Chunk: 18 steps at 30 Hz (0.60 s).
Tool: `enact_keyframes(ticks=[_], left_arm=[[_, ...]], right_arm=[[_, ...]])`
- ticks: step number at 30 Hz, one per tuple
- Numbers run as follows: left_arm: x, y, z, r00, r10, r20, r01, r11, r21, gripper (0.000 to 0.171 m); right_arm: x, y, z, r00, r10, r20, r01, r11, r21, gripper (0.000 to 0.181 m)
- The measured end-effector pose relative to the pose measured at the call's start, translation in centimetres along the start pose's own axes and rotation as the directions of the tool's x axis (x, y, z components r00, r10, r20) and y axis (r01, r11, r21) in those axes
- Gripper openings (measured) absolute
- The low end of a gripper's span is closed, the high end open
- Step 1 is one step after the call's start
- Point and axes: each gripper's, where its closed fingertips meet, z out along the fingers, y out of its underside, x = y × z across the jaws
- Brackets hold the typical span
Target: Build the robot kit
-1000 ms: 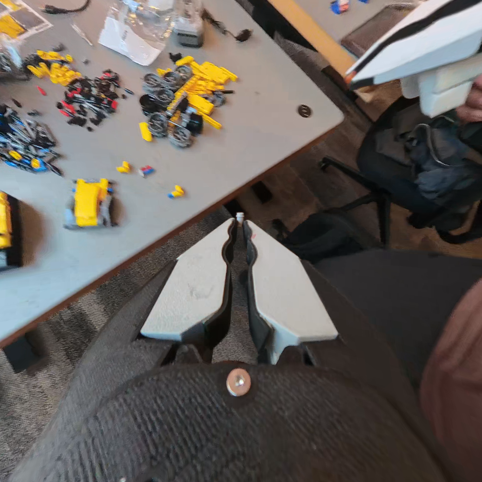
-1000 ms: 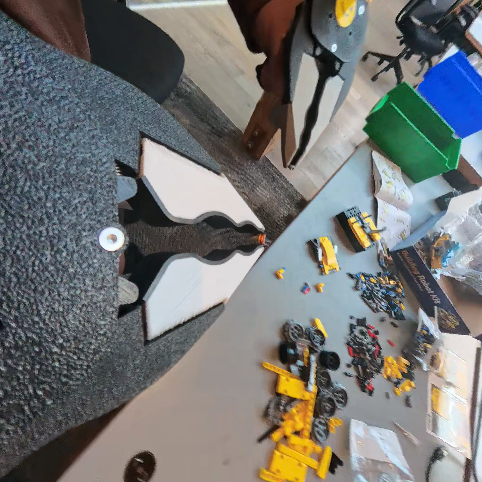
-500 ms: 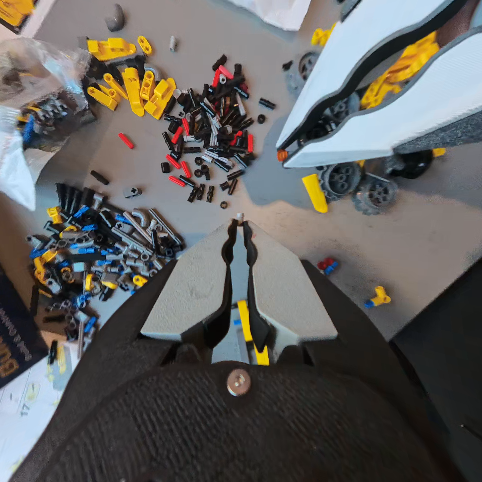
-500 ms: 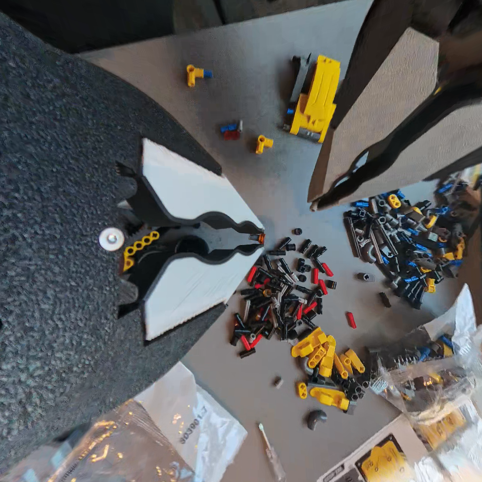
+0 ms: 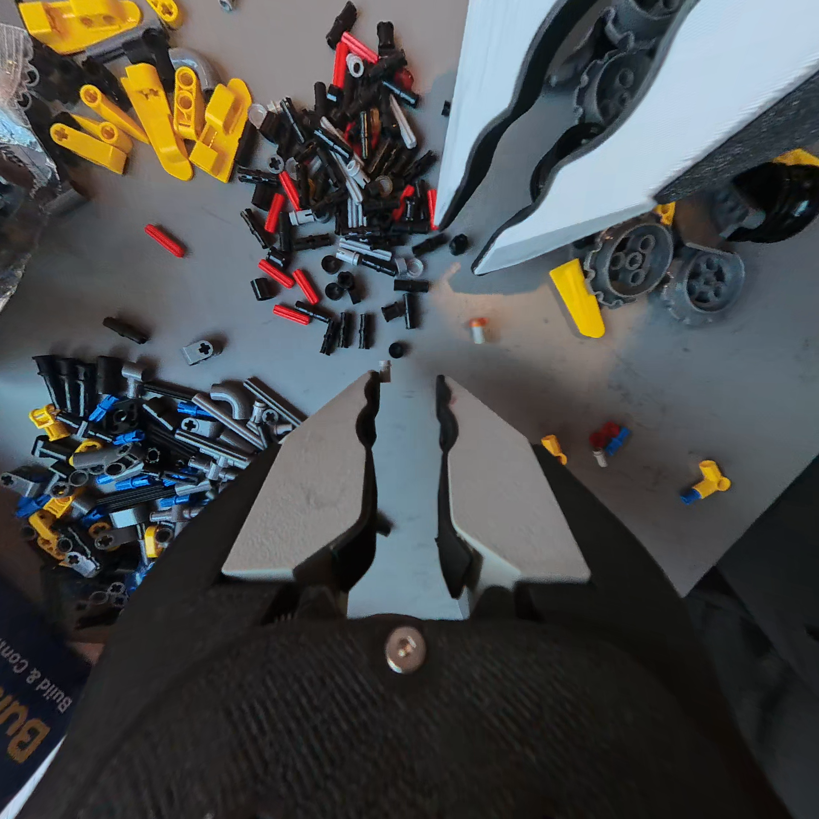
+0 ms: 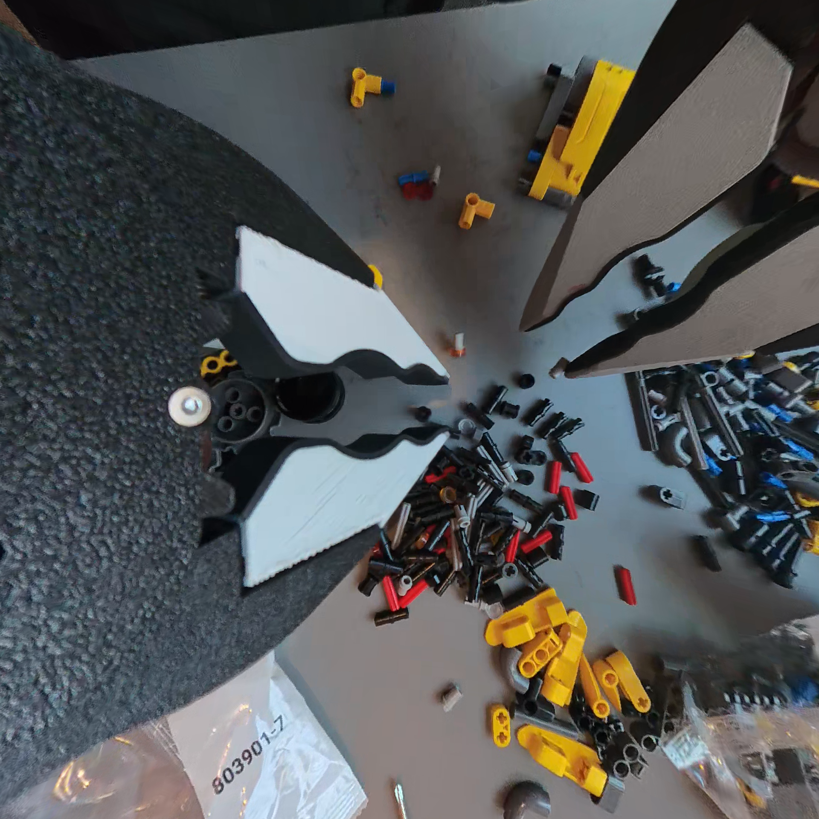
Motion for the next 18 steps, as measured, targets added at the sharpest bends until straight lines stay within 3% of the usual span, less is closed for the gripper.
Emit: enact_keyframes(ticks=[5,9,12,15,18], left_arm=[[0.4,-0.3,-0.5,0.999,-0.013,-0.05,0.014,1.0,0.022,0.025],[1.3,0.5,-0.8,0.995,-0.044,-0.094,0.045,0.999,0.008,0.037],[1.1,0.9,-1.5,0.998,-0.023,-0.06,0.024,1.0,0.017,0.039],[1.0,0.1,-4.9,0.999,-0.032,-0.018,0.033,0.993,0.109,0.04],[2.0,-0.1,-10.6,0.999,-0.043,0.02,0.037,0.968,0.249,0.044]], right_arm=[[0.1,-0.4,-1.2,0.999,0.028,-0.022,-0.028,0.999,0.023,0.017],[-0.4,-0.9,-2.6,0.994,0.097,-0.039,-0.095,0.994,0.059,0.015],[-0.6,-1.3,-4.0,0.986,0.145,-0.085,-0.137,0.986,0.09,0.014],[-1.0,-2.1,-6.2,0.964,0.237,-0.123,-0.216,0.962,0.167,0.014],[-1.8,-2.8,-8.2,0.936,0.305,-0.174,-0.26,0.936,0.238,0.014]])
